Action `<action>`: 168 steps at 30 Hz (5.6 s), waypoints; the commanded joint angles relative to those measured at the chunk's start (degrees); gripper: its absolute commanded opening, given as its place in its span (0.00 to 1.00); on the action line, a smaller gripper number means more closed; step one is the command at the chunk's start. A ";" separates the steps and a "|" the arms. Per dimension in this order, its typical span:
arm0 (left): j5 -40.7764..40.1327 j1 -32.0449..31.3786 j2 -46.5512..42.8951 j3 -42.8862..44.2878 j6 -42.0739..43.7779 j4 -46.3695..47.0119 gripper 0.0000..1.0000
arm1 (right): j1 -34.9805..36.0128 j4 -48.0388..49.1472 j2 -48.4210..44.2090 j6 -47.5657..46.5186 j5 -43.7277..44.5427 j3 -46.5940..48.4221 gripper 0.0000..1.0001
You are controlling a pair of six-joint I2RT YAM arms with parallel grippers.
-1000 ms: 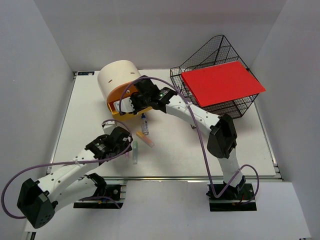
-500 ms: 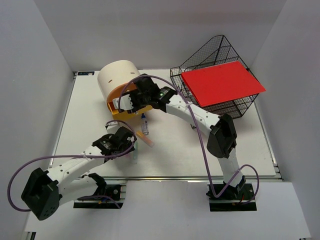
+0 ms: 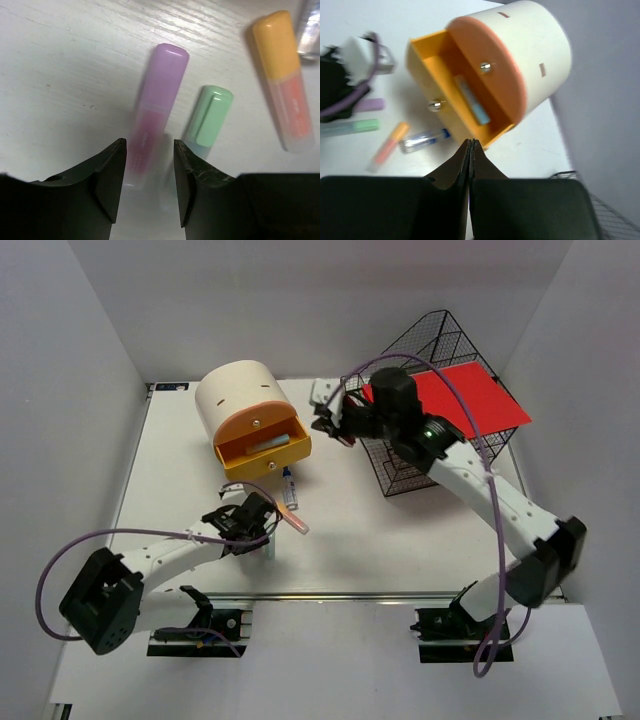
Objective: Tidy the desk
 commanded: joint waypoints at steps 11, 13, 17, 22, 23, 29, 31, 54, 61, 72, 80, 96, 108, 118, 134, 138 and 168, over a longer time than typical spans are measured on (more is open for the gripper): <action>-1.79 0.42 11.53 0.47 0.04 3.24 0.33 | -6.06 9.76 -12.83 14.84 -14.80 -20.46 0.00; -1.35 0.42 9.96 0.64 -0.13 1.84 0.26 | -6.77 10.12 -13.27 15.55 -16.47 -20.98 0.00; -0.65 -0.81 3.64 4.23 1.79 -3.17 0.16 | -8.79 10.21 -14.41 15.46 -18.93 -22.56 0.01; 2.60 -0.81 -5.85 12.14 9.17 -8.80 0.01 | -10.81 10.12 -15.73 15.02 -23.06 -24.06 0.47; 5.04 -0.81 -8.48 14.85 10.49 -8.98 0.00 | -11.08 10.21 -15.91 14.94 -24.03 -24.58 0.42; 17.09 -0.81 -13.07 22.96 25.16 -7.23 0.00 | -13.19 11.52 -16.88 15.02 -27.19 -27.22 0.00; 16.41 -0.81 -12.99 24.90 31.66 -4.59 0.00 | -13.80 11.52 -17.40 14.58 -27.64 -27.84 0.00; 4.90 3.93 8.36 37.74 95.31 12.63 0.00 | -19.69 15.92 -22.50 15.90 -31.42 -33.47 0.00; 7.09 7.54 11.01 35.45 96.73 15.62 0.00 | -20.66 16.54 -22.68 16.16 -31.77 -33.99 0.05; 7.70 8.68 8.91 35.71 95.15 14.84 0.59 | -21.18 16.54 -22.06 16.17 -32.65 -34.17 0.14; 15.87 7.27 2.75 40.18 81.46 8.00 0.89 | -20.92 15.04 -21.54 13.09 -34.05 -34.52 0.32; 23.79 7.10 -8.94 17.44 19.38 -12.93 0.69 | -16.79 8.53 -13.10 16.43 -27.90 -29.16 0.10; 18.34 6.05 -2.19 9.88 18.59 -7.40 0.72 | -17.06 8.36 -12.04 15.99 -27.90 -29.42 0.16; 10.18 1.05 5.20 11.10 14.02 -4.41 0.53 | -17.32 8.01 -11.69 14.76 -28.17 -29.60 0.16; 0.59 -7.40 17.77 14.79 6.29 -3.09 0.58 | -18.11 7.22 -12.13 14.23 -29.40 -29.42 0.16; 0.15 -8.11 19.26 14.27 5.85 -2.65 0.52 | -18.46 7.13 -12.57 14.23 -29.57 -29.34 0.16; 2.72 -6.18 6.96 45.91 80.61 -4.60 0.00 | -19.95 6.69 -12.75 12.74 -31.33 -29.60 0.23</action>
